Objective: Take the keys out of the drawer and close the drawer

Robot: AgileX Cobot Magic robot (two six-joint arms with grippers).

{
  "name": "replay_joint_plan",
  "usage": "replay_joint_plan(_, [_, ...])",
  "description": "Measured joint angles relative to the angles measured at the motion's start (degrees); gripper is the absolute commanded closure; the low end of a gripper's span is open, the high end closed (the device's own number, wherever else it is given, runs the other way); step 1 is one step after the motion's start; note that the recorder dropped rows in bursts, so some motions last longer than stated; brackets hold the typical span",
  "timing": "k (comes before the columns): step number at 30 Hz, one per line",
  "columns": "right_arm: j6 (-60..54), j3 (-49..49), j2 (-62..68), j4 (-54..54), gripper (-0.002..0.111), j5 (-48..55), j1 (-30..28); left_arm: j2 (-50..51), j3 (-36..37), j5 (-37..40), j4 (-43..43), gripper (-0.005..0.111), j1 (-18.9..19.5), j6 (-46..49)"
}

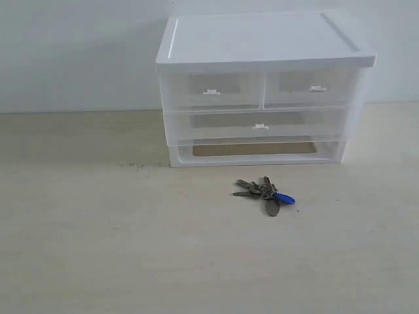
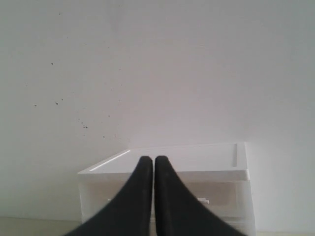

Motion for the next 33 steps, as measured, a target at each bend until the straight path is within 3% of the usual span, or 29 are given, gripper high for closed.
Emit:
replay_joint_plan(6, [0.24,0.00,-0.12,-0.15,0.108,4.18,0.00,0.00,0.26,1.24,0.00,0.102,0.00,0.00])
replay_joint_plan(33, [0.24,0.00,-0.12,-0.15,0.108,5.18,0.00,0.00,2.53,1.38,2.98,0.102,1.10,-0.32])
